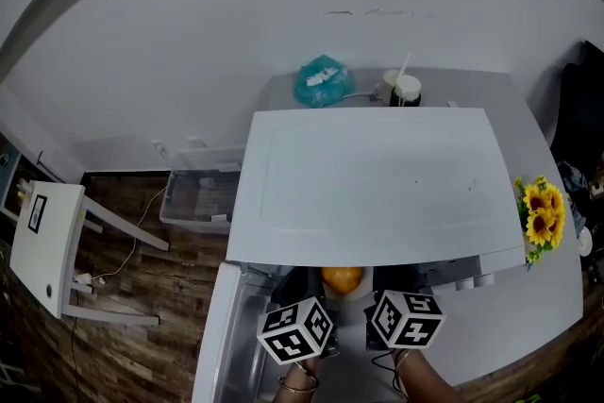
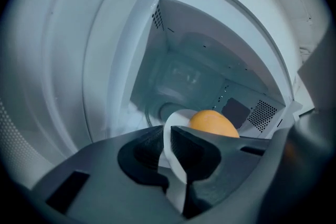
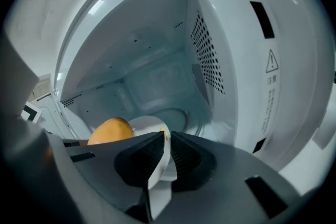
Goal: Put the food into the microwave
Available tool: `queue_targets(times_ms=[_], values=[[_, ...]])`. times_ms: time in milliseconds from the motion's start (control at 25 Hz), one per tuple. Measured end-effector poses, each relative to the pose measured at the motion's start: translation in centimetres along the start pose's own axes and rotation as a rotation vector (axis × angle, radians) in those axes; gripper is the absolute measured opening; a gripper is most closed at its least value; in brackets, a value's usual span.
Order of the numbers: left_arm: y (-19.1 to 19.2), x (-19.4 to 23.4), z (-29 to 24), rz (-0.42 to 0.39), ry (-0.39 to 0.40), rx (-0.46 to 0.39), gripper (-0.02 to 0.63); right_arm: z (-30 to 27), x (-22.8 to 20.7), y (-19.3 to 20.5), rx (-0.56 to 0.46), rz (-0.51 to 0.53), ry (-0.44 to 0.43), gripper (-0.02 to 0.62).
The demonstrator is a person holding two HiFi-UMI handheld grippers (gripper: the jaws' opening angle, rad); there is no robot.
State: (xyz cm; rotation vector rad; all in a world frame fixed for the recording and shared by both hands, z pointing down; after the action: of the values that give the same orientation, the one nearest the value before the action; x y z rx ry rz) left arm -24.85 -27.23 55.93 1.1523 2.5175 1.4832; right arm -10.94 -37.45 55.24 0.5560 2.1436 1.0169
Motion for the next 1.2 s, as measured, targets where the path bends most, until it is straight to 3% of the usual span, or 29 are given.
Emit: queue_targets(times_ms=[400, 1200], values=[[-0.8, 0.1, -2.2, 0.004, -0.001, -0.045, 0.044, -1.6, -0.2, -0.6, -0.06, -0.028, 0.041, 0.049], [-0.7, 0.1, -4.5, -0.032, -0.033, -0.072, 0.044, -3.4, -0.7, -0.6, -0.069, -0.022, 0.098, 0.049]])
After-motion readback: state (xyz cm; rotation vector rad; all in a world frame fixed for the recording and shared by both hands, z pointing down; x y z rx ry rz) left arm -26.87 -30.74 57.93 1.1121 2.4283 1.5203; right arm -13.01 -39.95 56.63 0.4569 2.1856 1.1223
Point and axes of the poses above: the fingertips, and each gripper's own axes: z backward along the fingers, x to its left, y out of its underside, the point moved 4 cm from there along z, backward along the fingers, and after that the axes turned 5 degrees about -y, right-handed, at the moved point
